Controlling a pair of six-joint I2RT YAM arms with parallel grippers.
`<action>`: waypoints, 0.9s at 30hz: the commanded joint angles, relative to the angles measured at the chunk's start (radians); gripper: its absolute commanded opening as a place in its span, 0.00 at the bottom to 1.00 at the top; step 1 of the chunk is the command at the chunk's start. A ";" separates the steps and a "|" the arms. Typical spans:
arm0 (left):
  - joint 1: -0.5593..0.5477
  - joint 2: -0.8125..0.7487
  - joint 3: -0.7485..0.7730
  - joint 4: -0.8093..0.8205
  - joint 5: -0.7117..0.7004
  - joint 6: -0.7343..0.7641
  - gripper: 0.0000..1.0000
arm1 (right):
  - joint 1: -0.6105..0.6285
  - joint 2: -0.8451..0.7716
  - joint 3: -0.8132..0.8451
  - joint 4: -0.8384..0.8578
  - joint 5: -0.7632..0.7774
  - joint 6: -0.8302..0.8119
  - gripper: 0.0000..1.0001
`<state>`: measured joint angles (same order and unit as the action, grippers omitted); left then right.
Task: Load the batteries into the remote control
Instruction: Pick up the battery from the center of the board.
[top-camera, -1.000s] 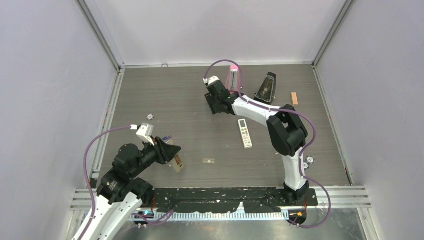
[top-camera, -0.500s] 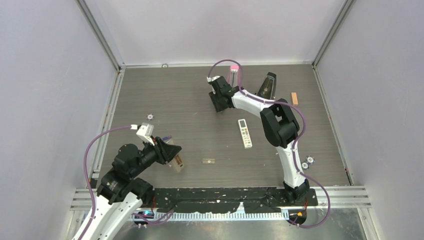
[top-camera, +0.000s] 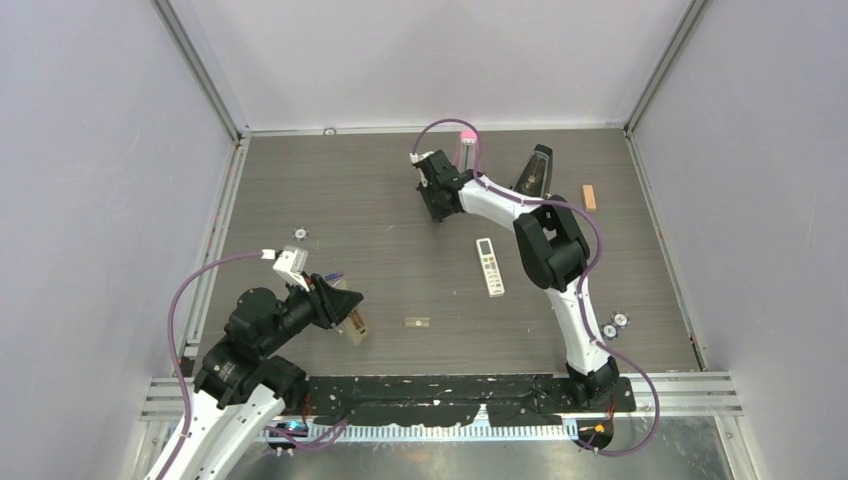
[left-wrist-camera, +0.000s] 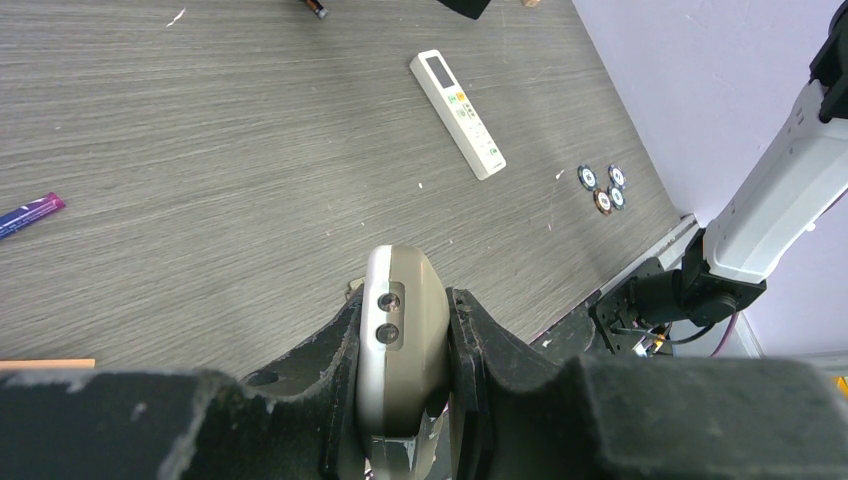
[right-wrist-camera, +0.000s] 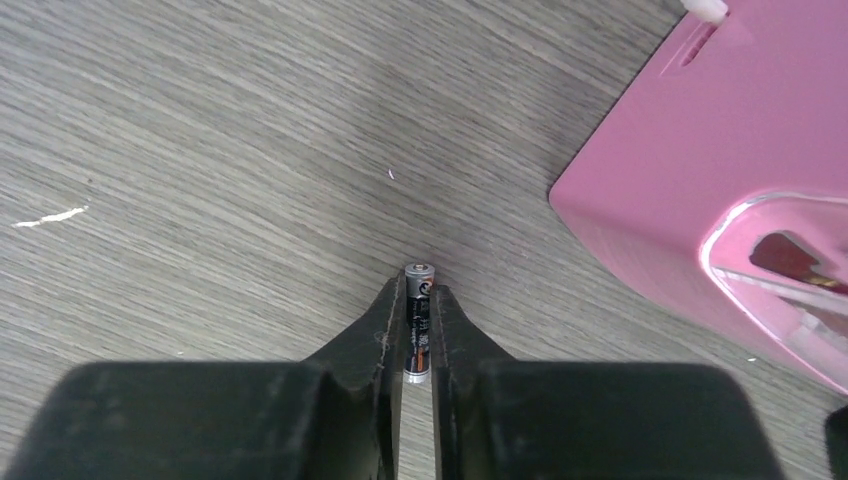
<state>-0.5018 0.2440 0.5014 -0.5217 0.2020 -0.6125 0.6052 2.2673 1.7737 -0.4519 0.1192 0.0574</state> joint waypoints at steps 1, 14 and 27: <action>0.003 -0.007 0.003 0.033 0.002 0.010 0.00 | -0.007 0.001 0.030 -0.017 -0.021 0.002 0.11; 0.003 -0.025 -0.008 0.078 0.026 -0.096 0.00 | 0.033 -0.439 -0.400 0.276 -0.103 0.134 0.05; 0.004 -0.122 -0.087 0.230 0.135 -0.298 0.00 | 0.500 -1.137 -0.943 0.545 0.096 0.413 0.05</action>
<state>-0.5018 0.1596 0.4473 -0.4225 0.2798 -0.8261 0.9867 1.2404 0.9249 -0.0582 0.1070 0.3393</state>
